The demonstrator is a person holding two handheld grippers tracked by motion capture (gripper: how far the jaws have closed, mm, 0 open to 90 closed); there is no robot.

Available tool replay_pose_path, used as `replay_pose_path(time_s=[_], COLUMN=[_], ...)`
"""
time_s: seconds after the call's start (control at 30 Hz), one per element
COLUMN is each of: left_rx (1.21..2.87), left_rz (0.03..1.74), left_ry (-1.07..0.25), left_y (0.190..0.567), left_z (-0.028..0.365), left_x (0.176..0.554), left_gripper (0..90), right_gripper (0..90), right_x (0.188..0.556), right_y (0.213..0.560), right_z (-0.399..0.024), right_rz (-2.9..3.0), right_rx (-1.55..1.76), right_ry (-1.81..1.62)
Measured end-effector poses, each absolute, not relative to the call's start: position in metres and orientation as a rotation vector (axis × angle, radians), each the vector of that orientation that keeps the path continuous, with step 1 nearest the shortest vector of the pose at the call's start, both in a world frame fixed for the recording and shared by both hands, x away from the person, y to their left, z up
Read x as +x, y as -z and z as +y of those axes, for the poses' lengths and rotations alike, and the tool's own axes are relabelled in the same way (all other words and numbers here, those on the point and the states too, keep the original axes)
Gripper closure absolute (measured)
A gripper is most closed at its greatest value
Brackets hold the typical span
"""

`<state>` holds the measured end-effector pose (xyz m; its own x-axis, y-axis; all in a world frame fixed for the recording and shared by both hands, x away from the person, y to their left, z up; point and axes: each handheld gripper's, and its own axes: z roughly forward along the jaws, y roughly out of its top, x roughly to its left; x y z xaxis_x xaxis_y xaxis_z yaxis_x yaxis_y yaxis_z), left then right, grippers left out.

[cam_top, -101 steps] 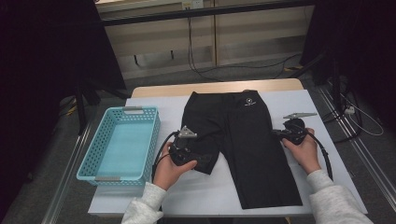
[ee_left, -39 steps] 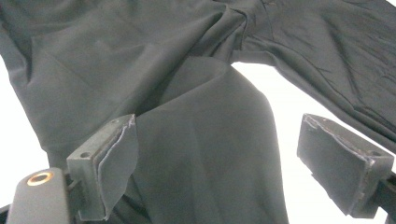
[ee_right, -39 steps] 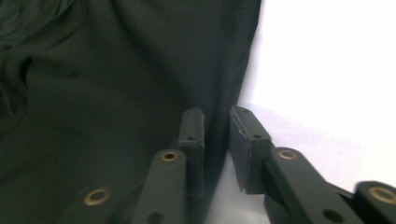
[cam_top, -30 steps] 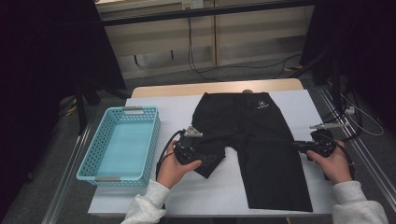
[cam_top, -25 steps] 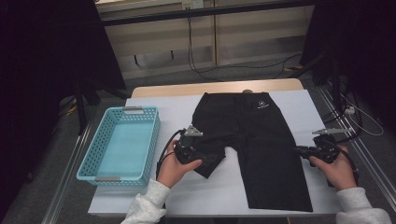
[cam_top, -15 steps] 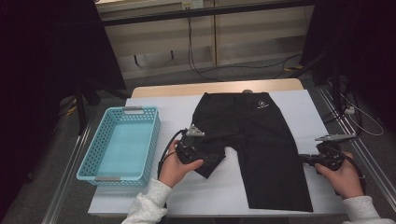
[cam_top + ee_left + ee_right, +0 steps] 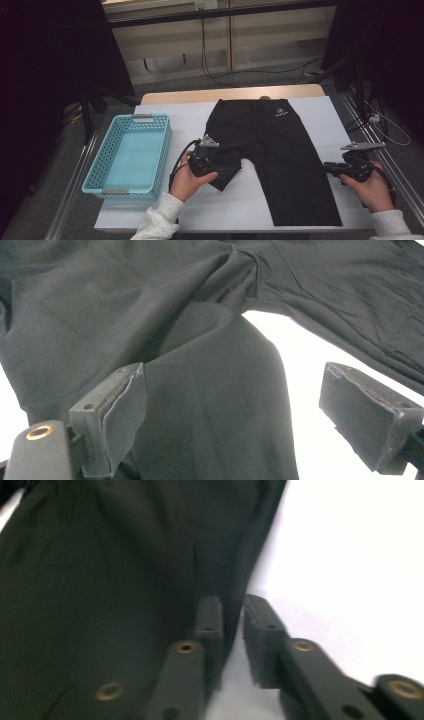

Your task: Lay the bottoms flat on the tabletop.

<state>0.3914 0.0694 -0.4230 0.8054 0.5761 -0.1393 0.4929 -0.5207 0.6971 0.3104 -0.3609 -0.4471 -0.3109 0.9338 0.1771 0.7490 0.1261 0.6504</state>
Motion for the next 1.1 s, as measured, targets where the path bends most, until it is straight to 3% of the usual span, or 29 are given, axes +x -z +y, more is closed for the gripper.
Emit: replay_pose_path(time_s=[0.17,0.47,0.77,1.1], left_rx=[2.228,2.231,2.227,2.25], left_rz=[0.785,0.791,0.798,0.765], left_ry=[-0.138,-0.143,-0.132,-0.121], left_y=[0.425,0.425,0.425,0.429], left_z=[0.07,0.071,0.073,0.073], left_x=[0.392,0.391,0.389,0.387], left_gripper=[12.3,11.5,9.5,6.3], right_gripper=[58.2,35.8,21.8,17.3], right_x=[0.314,0.32,0.325,0.327], right_y=[0.441,0.435,0.437,0.436], right_z=[-0.351,-0.336,-0.319,-0.294], right_rz=[2.11,2.118,2.1,2.131], right_rx=[1.599,1.49,1.454,1.383], right_ry=[-0.973,-1.035,-1.117,-1.15])
